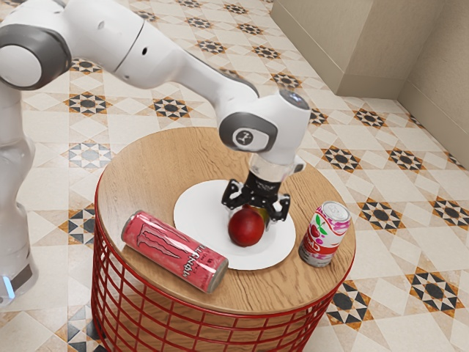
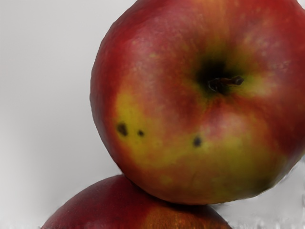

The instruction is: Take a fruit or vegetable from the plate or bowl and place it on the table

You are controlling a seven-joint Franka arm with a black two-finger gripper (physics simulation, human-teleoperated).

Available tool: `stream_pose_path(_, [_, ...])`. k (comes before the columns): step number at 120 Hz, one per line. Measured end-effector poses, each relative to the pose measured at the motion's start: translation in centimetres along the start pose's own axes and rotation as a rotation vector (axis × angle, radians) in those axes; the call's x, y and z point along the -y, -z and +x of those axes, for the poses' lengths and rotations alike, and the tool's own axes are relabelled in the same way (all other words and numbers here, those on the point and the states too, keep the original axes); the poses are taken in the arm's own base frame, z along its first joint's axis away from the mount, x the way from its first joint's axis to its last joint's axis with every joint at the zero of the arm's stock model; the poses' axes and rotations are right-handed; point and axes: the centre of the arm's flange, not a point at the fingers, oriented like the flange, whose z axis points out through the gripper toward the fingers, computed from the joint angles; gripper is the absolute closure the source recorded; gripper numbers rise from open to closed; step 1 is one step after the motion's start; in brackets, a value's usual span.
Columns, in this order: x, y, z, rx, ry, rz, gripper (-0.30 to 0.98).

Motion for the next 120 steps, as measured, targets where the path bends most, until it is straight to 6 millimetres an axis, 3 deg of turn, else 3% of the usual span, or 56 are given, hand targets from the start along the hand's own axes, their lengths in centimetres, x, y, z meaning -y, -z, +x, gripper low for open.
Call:
stream_pose_path(20, [-0.8,-0.1,-3.9,-0.004,-0.071,-0.019,0.0])
stream_pose_path(30, [-0.9,-0.3,-4.9,0.001,-0.082,-0.026,0.0])
stream_pose_path(47, [-0.9,-0.2,-3.3,0.004,-0.05,-0.04,0.0])
stream_pose_path(65, [-1.1,-1.8,-0.9,0.023,0.006,-0.029,0.0])
stream_pose_path(94, [-1.3,-1.7,-0.8,0.028,0.015,-0.049,0.0])
stream_pose_path(107, [-1.4,-1.3,-1.3,0.025,0.006,-0.059,0.11])
stream_pose_path(120, [-1.4,-1.1,-1.7,0.024,0.001,-0.063,0.08])
